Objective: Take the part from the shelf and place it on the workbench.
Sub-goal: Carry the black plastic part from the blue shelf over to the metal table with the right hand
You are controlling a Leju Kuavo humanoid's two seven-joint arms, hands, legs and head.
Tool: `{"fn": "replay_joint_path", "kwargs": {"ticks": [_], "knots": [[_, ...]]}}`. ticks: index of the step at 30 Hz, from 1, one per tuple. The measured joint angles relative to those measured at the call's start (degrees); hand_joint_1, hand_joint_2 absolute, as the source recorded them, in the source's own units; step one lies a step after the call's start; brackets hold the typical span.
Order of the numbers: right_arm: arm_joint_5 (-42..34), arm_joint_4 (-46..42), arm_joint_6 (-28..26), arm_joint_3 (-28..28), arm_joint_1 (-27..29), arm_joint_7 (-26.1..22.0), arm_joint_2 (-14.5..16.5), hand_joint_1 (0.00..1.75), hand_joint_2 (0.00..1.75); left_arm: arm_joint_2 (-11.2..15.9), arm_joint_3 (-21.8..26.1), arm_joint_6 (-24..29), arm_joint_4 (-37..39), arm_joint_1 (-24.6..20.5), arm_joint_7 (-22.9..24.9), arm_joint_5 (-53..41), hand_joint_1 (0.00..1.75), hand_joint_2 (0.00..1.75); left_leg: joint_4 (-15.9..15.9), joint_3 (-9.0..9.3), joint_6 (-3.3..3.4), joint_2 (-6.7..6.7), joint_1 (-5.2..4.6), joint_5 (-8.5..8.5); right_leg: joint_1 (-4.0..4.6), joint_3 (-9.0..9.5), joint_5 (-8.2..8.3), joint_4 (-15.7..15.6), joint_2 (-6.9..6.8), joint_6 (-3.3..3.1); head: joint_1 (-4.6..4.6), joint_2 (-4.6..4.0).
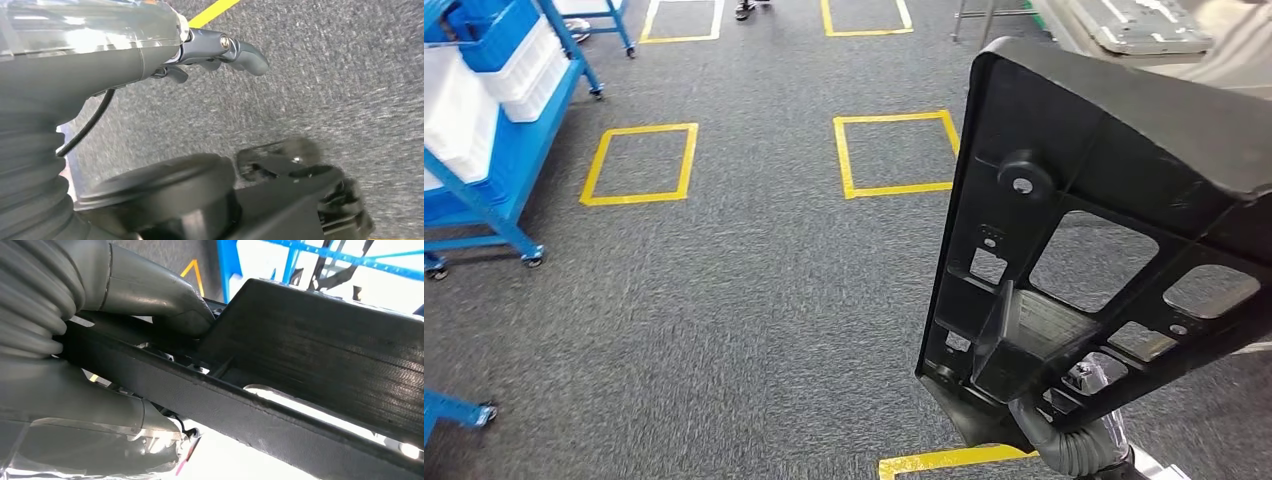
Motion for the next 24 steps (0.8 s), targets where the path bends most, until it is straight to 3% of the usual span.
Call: {"fn": "replay_joint_path", "kwargs": {"ticks": [2, 4, 5, 7, 9, 10, 11, 12, 13, 14, 16, 18, 20, 22, 24], "knots": [[-0.06, 0.0, 0.08, 0.04, -0.21, 0.0, 0.0, 1.75, 1.75, 0.02, 0.03, 0.03, 0.0, 0.22, 0.18, 0.0, 0.0, 1.75, -3.62, 1.31, 0.42, -1.54, 0.04, 0.81, -0.07, -0.48, 0.11, 0.2, 1.14, 0.63, -0.01, 0.0], [-0.12, 0.0, 0.1, 0.08, -0.3, 0.01, -0.01, 1.75, 1.75, -0.01, 0.05, 0.04, 0.0, 0.23, 0.3, 0.01, 0.0, 1.75, -4.21, 1.4, 1.05, -0.92, -0.02, 0.8, -0.2, -0.97, 0.44, 0.1, 2.09, 1.46, -0.01, 0.0], [-0.19, 0.0, 0.12, 0.09, -0.29, 0.02, -0.01, 1.75, 1.75, -0.03, 0.05, 0.05, 0.0, 0.21, 0.33, 0.02, 0.0, 1.75, -4.55, 1.46, 1.46, -0.38, 0.0, 1.06, -0.2, -1.19, 0.31, 0.32, 1.68, 1.77, 0.0, 0.0], [-0.48, 0.0, 0.2, 0.09, -0.53, 0.02, -0.03, 1.75, 1.75, -0.09, 0.07, 0.13, 0.0, 0.2, 0.37, 0.06, 0.0, 1.75, -5.2, 1.6, 2.2, 0.83, 0.11, 1.53, -0.09, -2.76, -1.73, 3.5, -0.85, 2.25, 0.0, 0.0], [-0.95, 0.08, 0.27, 0.09, -0.86, 0.02, -0.06, 1.75, 1.75, -0.09, 0.09, 0.21, 0.0, 0.35, 0.39, 0.09, 0.0, 1.75, -5.31, 1.57, 2.52, 2.14, -0.13, 1.58, -0.17, -6.37, -5.5, 11.03, -3.48, 2.63, 0.0, 0.0], [-1.16, 0.16, 0.27, 0.09, -0.95, 0.03, -0.07, 1.75, 1.75, -0.09, 0.1, 0.22, 0.0, 0.45, 0.39, 0.09, 0.0, 1.75, -5.29, 1.53, 2.57, 2.85, -0.24, 1.53, -0.27, -8.06, -6.78, 14.54, -3.93, 2.81, 0.0, 0.0], [-1.32, 0.27, 0.26, 0.09, -0.96, 0.03, -0.07, 1.75, 1.75, -0.09, 0.1, 0.22, 0.0, 0.51, 0.39, 0.07, 0.0, 1.75, -5.27, 1.52, 2.59, 3.54, -0.33, 1.48, -0.35, -8.92, -7.08, 16.4, -4.15, 2.93, 0.0, 0.0], [-1.43, 0.34, 0.26, 0.09, -0.95, 0.04, -0.07, 1.75, 1.75, -0.09, 0.1, 0.21, 0.0, 0.53, 0.39, 0.05, 0.0, 1.75, -5.25, 1.56, 2.55, 4.16, -0.36, 1.41, -0.38, -8.58, -6.25, 15.89, -4.33, 2.99, 0.0, 0.0], [-1.52, 0.4, 0.25, 0.09, -0.95, 0.04, -0.07, 1.75, 1.75, -0.09, 0.1, 0.21, 0.0, 0.52, 0.39, 0.03, 0.0, 1.75, -5.24, 1.66, 2.47, 4.74, -0.36, 1.32, -0.38, -6.99, -4.6, 13.02, -4.69, 2.97, 0.0, 0.0], [-1.6, 0.42, 0.25, 0.09, -0.96, 0.04, -0.07, 1.75, 1.75, -0.1, 0.1, 0.2, 0.0, 0.5, 0.39, 0.01, 0.0, 1.75, -5.21, 1.82, 2.33, 5.24, -0.4, 1.19, -0.32, -4.54, -2.69, 8.63, -5.65, 2.85, 0.0, 0.0], [-1.7, 0.41, 0.25, 0.09, -1.03, 0.04, -0.07, 1.75, 1.75, -0.13, 0.1, 0.2, 0.0, 0.46, 0.38, 0.0, 0.0, 1.75, -5.13, 2.17, 1.87, 6.08, -0.66, 0.85, 0.09, -0.66, -0.49, 1.51, -7.83, 2.17, 0.0, 0.0], [-1.74, 0.41, 0.25, 0.09, -1.08, 0.04, -0.07, 1.75, 1.75, -0.17, 0.1, 0.2, 0.0, 0.38, 0.37, 0.0, 0.0, 1.75, -5.14, 2.42, 1.32, 6.87, -0.85, 0.58, 0.52, 0.06, -0.42, -0.25, -8.24, 1.41, 0.0, 0.0], [-1.76, 0.4, 0.25, 0.09, -1.05, 0.04, -0.07, 1.75, 1.75, -0.19, 0.1, 0.2, 0.0, 0.22, 0.36, -0.01, 0.0, 1.75, -4.99, 2.69, 0.74, 7.39, -0.8, 0.18, 0.37, 0.09, -0.21, -0.59, -6.99, 0.78, 0.0, 0.0], [-1.77, 0.38, 0.24, 0.09, -1.14, 0.01, -0.07, 1.75, 1.75, -0.21, 0.1, 0.16, 0.0, 0.15, 0.3, -0.02, 0.0, 1.75, -1.95, 1.64, 0.24, 5.57, -0.61, -1.97, 0.0, 0.33, 0.12, -1.02, -5.84, 0.08, -0.01, 0.0], [-1.77, 0.38, 0.24, 0.09, -1.25, -0.01, -0.07, 1.75, 1.75, -0.24, 0.1, 0.09, 0.0, 0.04, 0.17, 0.01, 0.0, 1.75, 5.61, -1.77, -0.08, 3.12, -0.36, -5.85, -0.11, 0.36, 0.25, -1.09, -4.72, -0.27, -0.01, 0.0]]}}
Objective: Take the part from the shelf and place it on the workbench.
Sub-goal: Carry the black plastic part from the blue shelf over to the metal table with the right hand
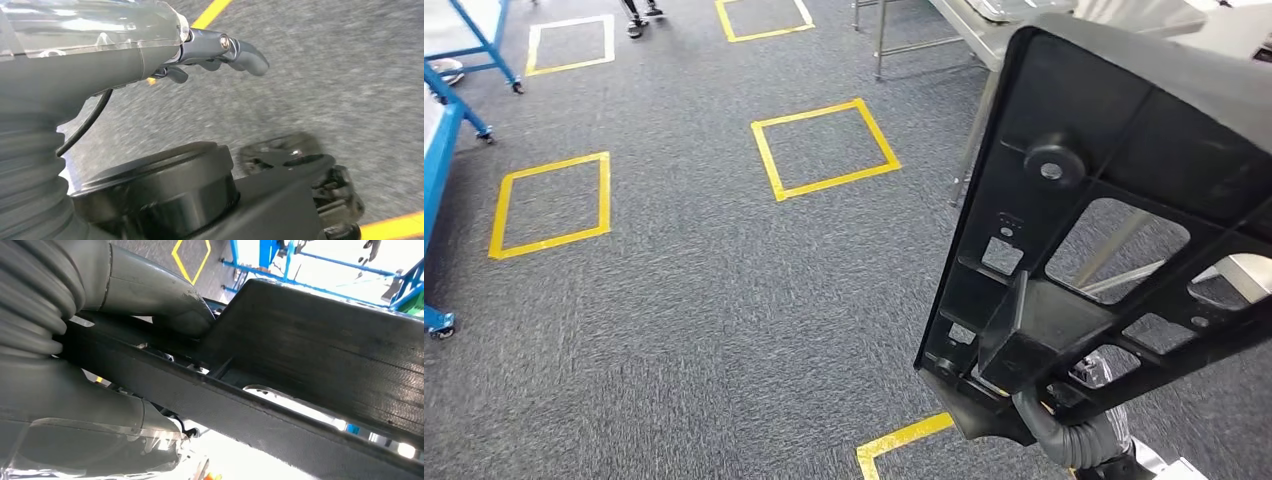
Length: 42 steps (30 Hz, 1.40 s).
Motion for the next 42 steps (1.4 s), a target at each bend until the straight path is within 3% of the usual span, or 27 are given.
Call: {"fn": "replay_joint_path", "kwargs": {"ticks": [1, 2, 3, 5, 7, 9, 11, 13, 15, 17, 18, 19, 20, 22, 24, 26, 28, 31, 32, 33, 34, 35, 37, 39, 41, 42], "knots": [[0.0, 0.01, 0.01, 0.0, -0.01, 0.01, 0.0, 1.75, 1.75, -0.01, 0.0, -0.03, 0.0, -0.15, -0.06, 0.03, 0.0, 1.75, 3.97, -1.89, -0.11, -0.44, 0.05, -1.47, 0.03, -0.01, 0.0, 0.04, 0.6, -0.04, 0.01, 0.0], [0.01, 0.01, 0.01, 0.0, 0.01, 0.01, 0.01, 1.75, 1.75, -0.01, 0.0, -0.05, 0.0, -0.33, -0.1, 0.04, 0.0, 1.75, 6.44, -3.13, -0.15, -0.59, 0.08, -1.92, 0.06, 0.02, -0.01, 0.09, 1.28, -0.05, 0.01, 0.0], [0.01, 0.01, 0.02, 0.0, 0.01, 0.01, 0.01, 1.75, 1.75, -0.01, 0.0, -0.05, 0.0, -0.45, -0.1, 0.03, 0.0, 1.75, 6.65, -3.36, -0.12, -0.64, 0.1, -1.12, 0.08, 0.1, -0.03, 0.13, 2.01, -0.05, 0.01, 0.0], [0.01, 0.01, 0.02, 0.0, 0.0, 0.01, 0.02, 1.75, 1.75, 0.0, 0.0, -0.04, 0.0, -0.4, -0.03, 0.01, 0.0, 1.75, 0.25, -0.8, 0.14, -1.37, 0.19, 3.34, 0.07, 0.31, -0.09, 0.24, 3.56, 0.05, 0.01, 0.0], [0.01, 0.01, 0.02, 0.0, -0.03, 0.01, 0.01, 1.75, 1.75, 0.02, 0.0, -0.04, 0.0, -0.11, 0.04, -0.01, 0.0, 1.75, -7.36, 2.26, 0.5, -3.42, 0.28, 6.49, 0.15, 0.2, -0.15, 0.5, 4.96, 0.44, 0.01, 0.0], [0.01, 0.01, 0.02, 0.0, -0.03, 0.01, 0.01, 1.75, 1.75, 0.03, 0.0, -0.04, 0.0, 0.09, 0.09, -0.01, 0.0, 1.75, -9.96, 3.12, 0.89, -4.46, 0.22, 6.85, 0.08, -0.3, 0.0, 0.67, 6.04, 1.15, 0.01, 0.0], [0.01, 0.01, 0.01, 0.0, -0.01, 0.04, 0.01, 1.75, 1.75, -0.01, 0.0, -0.04, 0.0, 0.06, 0.12, -0.08, 0.0, 1.75, -10.35, 3.13, 1.54, -3.59, 0.22, 7.22, -0.11, -0.74, 0.18, 0.7, 6.49, 1.9, 0.01, 0.0], [0.04, -0.01, -0.01, 0.0, -0.23, 0.11, 0.01, 1.75, 1.75, -0.06, 0.0, -0.04, 0.0, 0.05, 0.13, -0.16, 0.0, 1.75, -10.88, 3.21, 2.34, -2.44, 0.37, 7.67, -0.07, -1.89, -1.3, 2.86, 4.33, 2.39, 0.02, 0.0], [0.07, 0.0, 0.0, 0.0, -0.62, 0.16, 0.0, 1.75, 1.75, -0.09, 0.0, -0.04, 0.0, 0.15, 0.13, -0.19, 0.0, 1.75, -11.11, 3.12, 2.73, -1.2, 0.34, 7.83, -0.13, -5.03, -4.9, 9.4, 1.52, 2.74, 0.02, 0.0], [0.07, 0.01, 0.02, 0.0, -0.71, 0.18, 0.0, 1.75, 1.75, -0.08, 0.0, -0.02, 0.0, 0.29, 0.18, -0.19, 0.0, 1.75, -11.08, 2.98, 2.8, 0.06, 0.19, 7.79, -0.34, -8.33, -7.46, 16.22, 0.73, 3.14, 0.01, 0.0], [0.07, 0.01, 0.03, 0.0, -0.66, 0.19, 0.0, 1.75, 1.75, -0.07, 0.0, 0.01, 0.0, 0.33, 0.2, -0.19, 0.0, 1.75, -11.06, 2.98, 2.78, 0.72, 0.14, 7.74, -0.42, -8.71, -7.24, 17.1, 0.57, 3.27, 0.01, 0.0], [0.07, 0.01, 0.03, 0.0, -0.63, 0.19, 0.0, 1.75, 1.75, -0.07, 0.0, 0.05, 0.0, 0.34, 0.22, -0.18, 0.0, 1.75, -11.04, 3.03, 2.71, 1.34, 0.12, 7.67, -0.47, -7.87, -5.98, 15.62, 0.34, 3.33, 0.01, 0.0], [0.07, 0.01, 0.03, 0.0, -0.62, 0.19, 0.0, 1.75, 1.75, -0.07, 0.0, 0.09, 0.0, 0.33, 0.22, -0.19, 0.0, 1.75, -11.0, 3.14, 2.59, 1.91, 0.11, 7.56, -0.49, -5.86, -4.01, 11.97, -0.23, 3.3, 0.01, 0.0], [0.13, 0.01, -0.02, 0.0, -0.62, 0.12, 0.01, 1.75, 1.75, -0.07, 0.0, 0.07, 0.0, 0.28, 0.22, -0.33, 0.0, 1.75, -10.86, 3.45, 2.17, 2.85, -0.07, 7.21, -0.25, -1.46, -1.17, 3.75, -2.68, 2.88, 0.01, 0.0], [0.3, -0.04, -0.1, 0.0, -0.58, 0.0, 0.02, 1.75, 1.75, -0.07, 0.0, -0.08, 0.0, 0.22, 0.23, -0.5, 0.0, 1.75, -10.74, 3.67, 1.58, 3.66, -0.31, 6.86, 0.19, 0.13, -0.68, 0.44, -3.85, 2.24, 0.01, 0.0], [0.5, -0.09, -0.11, 0.0, -0.48, -0.08, 0.03, 1.75, 1.75, -0.06, 0.0, -0.18, -0.01, 0.13, 0.26, -0.52, 0.0, 1.75, -10.73, 3.9, 0.95, 4.52, -0.33, 6.52, 0.24, 0.01, -0.58, 0.37, -2.54, 1.63, 0.01, 0.0], [0.61, -0.13, -0.03, 0.0, -0.5, -0.1, 0.04, 1.75, 1.75, -0.05, 0.0, -0.12, -0.02, 0.05, 0.26, -0.48, 0.0, 1.75, -9.01, 3.48, 0.31, 3.3, -0.12, 5.09, -0.06, 0.12, -0.32, 0.08, -1.33, 0.96, 0.01, 0.0], [0.63, -0.14, 0.08, 0.0, -0.75, -0.12, 0.04, 1.75, 1.75, -0.07, 0.0, -0.06, -0.02, -0.11, -0.02, -0.25, 0.0, 1.75, 1.37, -1.04, -0.18, -0.1, 0.2, -0.26, -0.14, 0.12, -0.14, 0.0, 0.32, 0.32, 0.01, 0.0], [0.64, -0.14, 0.09, 0.0, -0.75, -0.12, 0.04, 1.75, 1.75, -0.07, 0.0, -0.06, -0.02, -0.26, -0.13, -0.2, 0.0, 1.75, 4.74, -2.63, -0.24, -0.43, 0.22, -1.34, -0.09, 0.13, -0.15, 0.04, 0.97, 0.28, 0.01, 0.0], [0.64, -0.14, 0.09, 0.0, -0.7, -0.12, 0.04, 1.75, 1.75, -0.07, 0.0, -0.07, -0.01, -0.41, -0.18, -0.2, 0.0, 1.75, 6.33, -3.45, -0.24, -0.53, 0.23, -1.33, -0.06, 0.16, -0.17, 0.09, 1.67, 0.28, 0.01, 0.0], [0.64, -0.14, 0.07, 0.0, -0.63, -0.12, 0.04, 1.75, 1.75, -0.07, -0.01, -0.09, -0.02, -0.48, -0.21, -0.27, 0.0, 1.75, 5.54, -3.19, -0.17, -0.62, 0.24, -0.1, -0.05, 0.24, -0.2, 0.15, 2.43, 0.32, 0.01, 0.0], [0.64, -0.15, 0.04, 0.0, -0.52, -0.12, 0.04, 1.75, 1.75, -0.06, -0.01, -0.14, -0.01, -0.46, -0.21, -0.39, 0.0, 1.75, 2.54, -1.96, -0.03, -0.92, 0.28, 2.04, -0.06, 0.33, -0.25, 0.21, 3.19, 0.39, 0.01, 0.0], [0.64, -0.16, -0.02, 0.0, -0.27, -0.12, 0.04, 1.75, 1.75, -0.04, -0.02, -0.22, -0.01, -0.19, -0.16, -0.64, 0.0, 1.75, -5.42, 1.21, 0.32, -3.1, 0.46, 5.94, -0.01, 0.27, -0.37, 0.5, 4.62, 0.7, 0.01, 0.0], [0.64, -0.28, -0.06, 0.0, 0.02, -0.12, 0.06, 1.75, 1.75, -0.03, -0.02, -0.26, -0.01, 0.04, -0.13, -0.8, 0.0, 1.75, -9.37, 2.7, 0.66, -4.97, 0.54, 6.97, -0.05, -0.26, -0.28, 0.77, 5.84, 1.33, 0.01, 0.0], [0.64, -0.56, -0.08, 0.0, 0.45, -0.12, 0.08, 1.75, 1.75, -0.04, -0.03, -0.28, -0.01, -0.02, -0.09, -0.85, 0.0, 1.75, -9.81, 2.82, 1.2, -4.52, 0.46, 6.92, -0.2, -0.73, 0.01, 0.7, 6.97, 2.17, 0.01, 0.0], [0.64, -0.69, -0.08, 0.0, 0.66, -0.12, 0.09, 1.75, 1.75, -0.06, -0.03, -0.28, -0.02, -0.06, -0.06, -0.84, 0.0, 1.75, -10.11, 2.91, 1.59, -3.92, 0.48, 7.11, -0.23, -0.87, -0.09, 0.85, 6.69, 2.51, 0.01, 0.0]]}}
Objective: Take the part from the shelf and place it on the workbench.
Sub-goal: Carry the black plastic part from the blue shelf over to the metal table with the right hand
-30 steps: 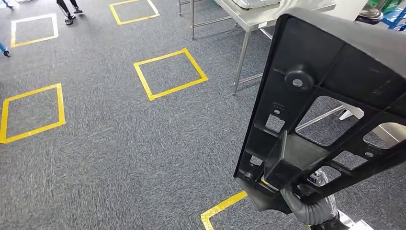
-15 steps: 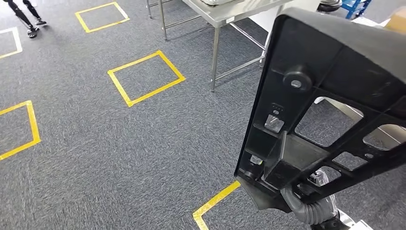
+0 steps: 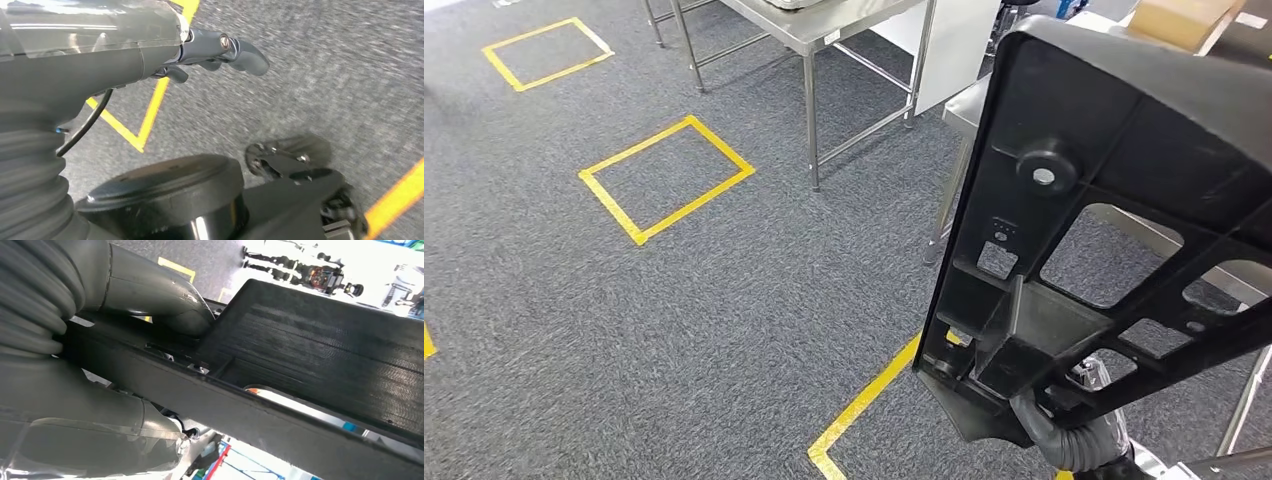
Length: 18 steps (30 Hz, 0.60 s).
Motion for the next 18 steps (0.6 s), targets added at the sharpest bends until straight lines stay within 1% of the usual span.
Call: {"fn": "replay_joint_path", "kwargs": {"ticks": [1, 2, 3, 4, 5, 6, 7, 8, 9, 10, 11, 12, 13, 14, 15, 16, 17, 18], "knots": [[0.0, -0.11, 0.01, 0.0, 0.06, 0.0, 0.01, 1.75, 1.75, -0.02, 0.0, 0.01, -0.01, -0.02, 0.03, 0.05, 0.0, 1.75, -0.32, 0.12, 0.4, 0.64, 0.08, 0.19, 0.04, -0.38, -0.58, 0.79, -1.07, 0.29, 0.0, 0.0], [0.0, -0.18, 0.04, 0.0, -0.03, 0.0, 0.01, 1.75, 1.75, -0.04, 0.01, 0.02, 0.0, 0.02, 0.04, 0.13, 0.0, 1.75, -0.61, 0.2, 0.73, 1.35, 0.15, 0.34, 0.11, -1.33, -1.84, 2.77, -2.57, 0.54, 0.0, 0.0], [0.0, -0.19, 0.06, 0.0, -0.15, 0.01, 0.03, 1.75, 1.75, -0.05, 0.01, 0.03, 0.0, 0.08, 0.04, 0.23, 0.0, 1.75, -0.72, 0.22, 0.94, 2.06, 0.09, 0.39, 0.09, -2.88, -3.64, 6.0, -4.34, 0.73, 0.0, 0.0], [0.0, -0.17, 0.09, 0.0, -0.3, 0.01, 0.04, 1.75, 1.75, -0.05, 0.01, 0.04, 0.0, 0.15, 0.04, 0.32, 0.0, 1.75, -0.74, 0.16, 1.08, 2.76, 0.0, 0.37, 0.06, -4.87, -5.58, 10.01, -5.47, 0.96, 0.0, 0.0], [0.0, -0.12, 0.1, 0.0, -0.42, 0.03, 0.05, 1.75, 1.75, -0.04, 0.01, 0.04, 0.0, 0.21, 0.05, 0.42, 0.0, 1.75, -0.72, 0.09, 1.12, 3.48, -0.08, 0.33, -0.03, -6.73, -7.02, 13.74, -5.95, 1.15, 0.0, 0.0], [0.0, -0.04, 0.13, 0.0, -0.5, 0.05, 0.06, 1.75, 1.75, -0.04, 0.01, 0.04, -0.01, 0.25, 0.09, 0.51, 0.0, 1.75, -0.69, 0.08, 1.13, 4.18, -0.13, 0.27, -0.14, -7.81, -7.45, 15.95, -6.16, 1.28, 0.0, 0.0], [0.0, 0.06, 0.16, 0.0, -0.63, 0.08, 0.06, 1.75, 1.75, -0.03, 0.01, 0.04, -0.01, 0.26, 0.16, 0.6, 0.0, 1.75, -0.67, 0.11, 1.1, 4.83, -0.15, 0.2, -0.22, -7.75, -6.79, 15.96, -6.3, 1.36, 0.0, 0.0], [-0.01, 0.14, 0.19, 0.0, -0.82, 0.13, 0.06, 1.75, 1.75, -0.04, 0.01, 0.04, -0.01, 0.25, 0.24, 0.67, 0.0, 1.75, -0.63, 0.2, 1.0, 5.43, -0.16, 0.1, -0.28, -6.43, -5.16, 13.55, -6.59, 1.38, 0.0, 0.0], [-0.02, 0.2, 0.22, 0.0, -1.06, 0.16, 0.07, 1.75, 1.75, -0.07, 0.01, 0.05, -0.01, 0.24, 0.31, 0.72, 0.0, 1.75, -0.58, 0.36, 0.85, 5.95, -0.18, -0.03, -0.3, -4.14, -3.1, 9.4, -7.4, 1.3, 0.0, 0.0], [-0.03, 0.23, 0.22, 0.0, -1.35, 0.21, 0.07, 1.75, 1.75, -0.1, 0.01, 0.06, -0.01, 0.23, 0.34, 0.73, 0.0, 1.75, -0.5, 0.52, 0.63, 6.4, -0.33, -0.22, -0.13, -1.88, -1.66, 5.23, -8.69, 1.04, 0.0, 0.0], [-0.04, 0.24, 0.22, 0.0, -1.6, 0.25, 0.08, 1.75, 1.75, -0.15, 0.01, 0.07, -0.01, 0.23, 0.35, 0.74, 0.0, 1.75, -0.43, 0.68, 0.37, 6.8, -0.5, -0.42, 0.04, -0.19, -0.7, 2.01, -9.66, 0.67, 0.0, 0.0], [-0.05, 0.24, 0.22, 0.0, -1.79, 0.28, 0.09, 1.75, 1.75, -0.19, 0.01, 0.08, -0.01, 0.22, 0.35, 0.74, 0.0, 1.75, -0.37, 0.82, 0.1, 7.17, -0.66, -0.6, 0.23, 0.69, -0.41, 0.24, -10.33, 0.27, 0.0, 0.0], [-0.05, 0.25, 0.21, 0.0, -1.91, 0.32, 0.1, 1.75, 1.75, -0.21, 0.01, 0.09, -0.01, 0.21, 0.35, 0.74, 0.0, 1.75, -0.37, 0.94, -0.18, 7.59, -0.77, -0.74, 0.44, 0.73, -0.62, -0.13, -10.33, -0.13, 0.0, 0.0], [-0.06, 0.25, 0.21, 0.0, -1.93, 0.36, 0.1, 1.75, 1.75, -0.23, 0.01, 0.09, -0.01, 0.17, 0.35, 0.74, 0.0, 1.75, -0.42, 1.1, -0.47, 8.09, -0.79, -0.85, 0.42, 0.64, -0.52, -0.17, -9.66, -0.47, 0.0, 0.0], [-0.07, 0.25, 0.2, 0.0, -1.91, 0.39, 0.1, 1.75, 1.75, -0.23, 0.01, 0.09, -0.01, 0.14, 0.35, 0.73, 0.0, 1.75, -0.26, 1.17, -0.83, 8.07, -0.7, -1.09, 0.31, 0.64, -0.43, -0.27, -9.12, -0.78, 0.0, 0.0], [-0.08, 0.25, 0.19, 0.0, -1.93, 0.42, 0.1, 1.75, 1.75, -0.25, 0.01, 0.1, -0.01, 0.11, 0.34, 0.72, 0.0, 1.75, 0.48, 0.98, -1.16, 7.4, -0.58, -1.71, 0.18, 0.68, -0.32, -0.4, -8.53, -1.15, 0.0, 0.0], [-0.1, 0.25, 0.17, 0.0, -1.95, 0.44, 0.1, 1.75, 1.75, -0.25, 0.01, 0.1, -0.01, 0.11, 0.32, 0.71, 0.0, 1.75, 2.34, 0.24, -1.46, 6.31, -0.47, -2.94, 0.03, 0.75, -0.19, -0.53, -7.97, -1.5, 0.0, 0.0], [-0.15, 0.25, 0.16, 0.0, -1.94, 0.44, 0.1, 1.75, 1.75, -0.25, 0.01, 0.1, -0.01, 0.1, 0.25, 0.72, 0.0, 1.75, 5.39, -1.12, -1.7, 4.96, -0.31, -4.66, -0.04, 0.77, -0.13, -0.59, -7.45, -1.77, 0.0, 0.0]]}}
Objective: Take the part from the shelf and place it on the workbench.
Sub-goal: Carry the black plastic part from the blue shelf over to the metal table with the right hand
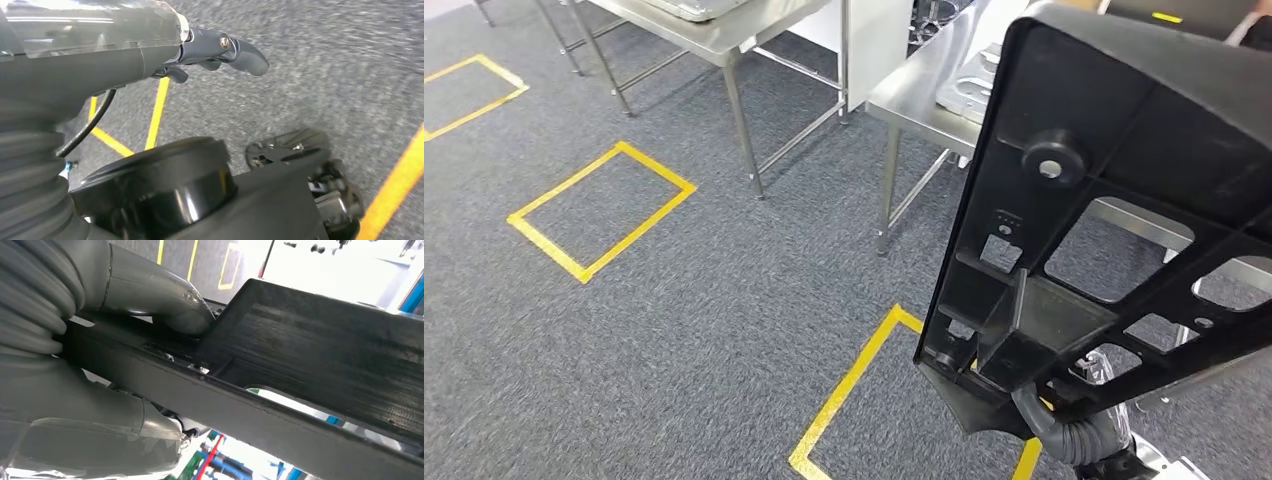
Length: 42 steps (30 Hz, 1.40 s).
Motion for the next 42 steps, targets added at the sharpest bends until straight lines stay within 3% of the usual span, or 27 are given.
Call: {"fn": "replay_joint_path", "kwargs": {"ticks": [2, 3, 4, 5, 6, 8, 10, 12, 14, 16, 18, 19, 20, 22, 24, 25, 27, 29, 31, 33, 34, 35, 36, 38, 40, 42], "knots": [[-0.22, 0.01, -0.01, 0.0, 0.0, -0.01, 0.0, 1.75, 1.75, -0.01, 0.0, -0.03, 0.0, -0.26, -0.11, 0.05, 0.0, 1.75, 8.05, -3.76, -0.21, -1.37, 0.08, -3.59, 0.11, -0.03, -0.01, 0.05, 1.14, -0.27, 0.0, 0.0], [-0.33, 0.01, 0.01, 0.0, 0.01, -0.01, 0.0, 1.75, 1.75, -0.01, 0.0, -0.05, 0.0, -0.45, -0.13, 0.08, 0.0, 1.75, 10.76, -5.09, -0.23, -1.52, 0.09, -4.22, 0.16, -0.01, -0.03, 0.1, 1.78, -0.31, 0.0, 0.0], [-0.43, 0.02, 0.04, 0.0, 0.01, -0.02, 0.0, 1.75, 1.75, -0.01, 0.0, -0.05, 0.0, -0.6, -0.06, 0.1, 0.0, 1.75, 11.46, -5.53, -0.18, -1.59, 0.09, -3.69, 0.2, 0.05, -0.05, 0.15, 2.49, -0.31, 0.0, 0.0], [-0.48, 0.03, 0.11, 0.0, 0.0, -0.03, 0.0, 1.75, 1.75, -0.01, 0.0, -0.05, 0.0, -0.66, 0.02, 0.11, 0.0, 1.75, 9.65, -4.83, -0.05, -1.74, 0.09, -1.95, 0.21, 0.16, -0.08, 0.2, 3.25, -0.27, 0.0, 0.0], [-0.5, 0.04, 0.2, 0.0, -0.04, -0.04, 0.0, 1.75, 1.75, 0.0, 0.0, -0.05, 0.0, -0.62, 0.12, 0.13, 0.0, 1.75, 5.91, -3.3, 0.16, -2.2, 0.1, 0.51, 0.21, 0.27, -0.13, 0.26, 4.02, -0.21, 0.0, 0.0], [-0.54, 0.15, 0.48, 0.0, -0.23, -0.1, -0.01, 1.75, 1.75, 0.03, 0.01, -0.05, 0.0, -0.4, 0.24, 0.16, 0.0, 1.75, -1.73, -0.23, 0.7, -4.71, 0.2, 3.86, 0.22, 0.16, -0.18, 0.46, 5.45, 0.15, 0.0, 0.0], [-0.64, 0.32, 0.73, 0.0, -0.5, -0.15, -0.01, 1.75, 1.75, 0.06, 0.03, -0.05, 0.0, -0.22, 0.27, 0.23, 0.0, 1.75, -4.66, 0.75, 1.17, -6.42, 0.17, 4.33, 0.07, -0.43, 0.01, 0.59, 6.6, 0.86, 0.0, 0.0], [-0.78, 0.46, 0.83, 0.0, -0.65, -0.17, -0.03, 1.75, 1.75, 0.04, 0.03, -0.04, 0.0, -0.19, 0.27, 0.28, 0.0, 1.75, -5.13, 0.8, 1.8, -5.62, 0.11, 4.61, -0.16, -0.81, 0.26, 0.48, 7.35, 1.71, 0.0, 0.0], [-0.89, 0.58, 0.83, 0.0, -0.89, -0.19, -0.09, 1.75, 1.75, -0.01, 0.04, -0.03, 0.0, -0.19, 0.26, 0.3, 0.0, 1.75, -5.73, 1.02, 2.61, -4.41, 0.25, 5.02, -0.18, -1.6, -0.88, 2.06, 5.41, 2.35, 0.01, 0.0], [-0.97, 0.77, 0.83, 0.0, -1.34, -0.19, -0.14, 1.75, 1.75, -0.05, 0.04, -0.03, 0.0, -0.1, 0.25, 0.3, 0.0, 1.75, -6.01, 1.07, 3.04, -3.05, 0.25, 5.14, -0.21, -4.61, -4.32, 8.33, 2.36, 2.88, 0.01, 0.0], [-1.01, 1.04, 0.84, 0.0, -1.57, -0.17, -0.15, 1.75, 1.75, -0.05, 0.04, -0.03, 0.0, -0.01, 0.25, 0.31, 0.0, 1.75, -5.98, 1.0, 3.14, -1.68, 0.1, 5.05, -0.37, -8.23, -7.12, 15.63, 1.36, 3.32, 0.0, 0.0], [-1.02, 1.18, 0.85, 0.0, -1.57, -0.15, -0.15, 1.75, 1.75, -0.05, 0.04, -0.03, 0.0, 0.0, 0.25, 0.31, 0.0, 1.75, -5.97, 1.03, 3.13, -1.0, 0.06, 4.98, -0.42, -8.8, -6.99, 16.8, 1.23, 3.42, 0.0, 0.0], [-1.04, 1.29, 0.87, 0.0, -1.58, -0.13, -0.15, 1.75, 1.75, -0.07, 0.04, -0.03, 0.0, 0.0, 0.26, 0.31, 0.0, 1.75, -5.95, 1.12, 3.08, -0.35, 0.04, 4.89, -0.43, -8.16, -5.79, 15.62, 1.04, 3.44, 0.0, 0.0], [-1.14, 1.4, 0.92, 0.0, -1.68, -0.03, -0.16, 1.75, 1.75, -0.1, 0.04, -0.03, 0.0, -0.01, 0.27, 0.33, 0.0, 1.75, -5.93, 1.49, 2.8, 0.78, -0.02, 4.6, -0.3, -3.88, -1.99, 7.67, -0.41, 3.14, 0.0, 0.0], [-1.31, 1.43, 0.99, 0.0, -1.96, 0.1, -0.16, 1.75, 1.75, -0.13, 0.04, -0.02, 0.01, -0.01, 0.3, 0.43, 0.0, 1.75, -5.86, 1.82, 2.27, 1.59, -0.29, 4.23, 0.15, -0.51, -0.03, 1.29, -1.98, 2.32, 0.0, 0.0], [-1.4, 1.45, 1.01, 0.0, -2.1, 0.15, -0.17, 1.75, 1.75, -0.13, 0.05, 0.02, 0.01, -0.01, 0.32, 0.52, 0.0, 1.75, -5.86, 1.94, 1.98, 1.97, -0.39, 4.09, 0.4, -0.04, 0.01, 0.21, -2.24, 1.9, 0.0, 0.0], [-1.54, 1.52, 1.11, 0.01, -2.23, 0.25, -0.19, 1.75, 1.75, -0.14, 0.08, 0.13, 0.0, -0.04, 0.37, 0.69, 0.0, 1.75, -5.95, 2.19, 1.37, 2.73, -0.44, 3.88, 0.5, -0.14, 0.09, 0.03, -1.18, 1.18, 0.0, 0.0], [-1.7, 1.59, 1.27, 0.02, -2.38, 0.33, -0.2, 1.75, 1.75, -0.14, 0.11, 0.26, 0.0, -0.08, 0.44, 0.77, 0.0, 1.75, -4.65, 1.86, 0.69, 1.61, -0.29, 2.78, 0.19, 0.01, 0.37, -0.39, -0.23, 0.52, 0.0, 0.0], [-1.89, 1.69, 1.49, 0.03, -2.71, 0.4, -0.2, 1.75, 1.75, -0.14, 0.21, 0.32, 0.0, -0.12, 0.44, 0.82, 0.0, 1.75, 1.28, -0.77, 0.16, -0.7, -0.05, -0.54, 0.04, 0.1, 0.55, -0.6, 0.65, -0.01, -0.01, 0.0], [-2.04, 1.83, 1.74, 0.09, -2.89, 0.48, -0.2, 1.75, 1.75, -0.14, 0.38, 0.32, 0.0, -0.38, 0.38, 0.86, 0.0, 1.75, 9.25, -4.57, -0.09, -1.57, 0.05, -3.72, 0.13, 0.06, 0.54, -0.5, 1.68, -0.24, -0.01, 0.0], [-2.11, 1.88, 1.82, 0.16, -2.89, 0.51, -0.2, 1.75, 1.75, -0.14, 0.44, 0.31, 0.0, -0.54, 0.38, 0.85, 0.0, 1.75, 11.19, -5.59, -0.13, -1.64, 0.06, -3.84, 0.17, 0.08, 0.5, -0.42, 2.29, -0.26, -0.01, 0.0], [-2.18, 1.93, 1.85, 0.25, -2.91, 0.54, -0.2, 1.75, 1.75, -0.14, 0.48, 0.31, 0.0, -0.63, 0.44, 0.84, 0.0, 1.75, 10.79, -5.52, -0.08, -1.69, 0.06, -2.74, 0.19, 0.12, 0.46, -0.33, 2.98, -0.24, 0.0, 0.0], [-2.26, 1.96, 1.86, 0.34, -2.97, 0.56, -0.2, 1.75, 1.75, -0.14, 0.5, 0.3, 0.0, -0.64, 0.53, 0.83, 0.0, 1.75, 8.07, -4.41, 0.05, -1.91, 0.08, -0.67, 0.2, 0.18, 0.4, -0.21, 3.71, -0.19, 0.0, 0.0], [-2.39, 2.04, 1.91, 0.55, -3.25, 0.63, -0.2, 1.75, 1.75, -0.1, 0.53, 0.3, 0.0, -0.41, 0.73, 0.83, 0.0, 1.75, -0.1, -1.08, 0.56, -4.0, 0.15, 3.45, 0.23, 0.12, 0.29, 0.07, 5.15, 0.08, 0.0, 0.0], [-2.44, 2.19, 1.97, 0.75, -3.61, 0.72, -0.19, 1.75, 1.75, -0.05, 0.56, 0.3, 0.0, -0.17, 0.82, 0.87, 0.0, 1.75, -4.61, 0.59, 1.11, -5.98, 0.16, 4.78, 0.16, -0.37, 0.38, 0.32, 6.41, 0.66, -0.01, 0.0], [-2.45, 2.27, 1.98, 0.82, -3.74, 0.74, -0.19, 1.75, 1.75, -0.03, 0.58, 0.3, 0.0, -0.11, 0.88, 0.94, 0.0, 1.75, -5.11, 0.71, 1.67, -5.72, 0.09, 4.74, -0.01, -0.85, 0.66, 0.25, 7.51, 1.52, -0.01, 0.0]]}}
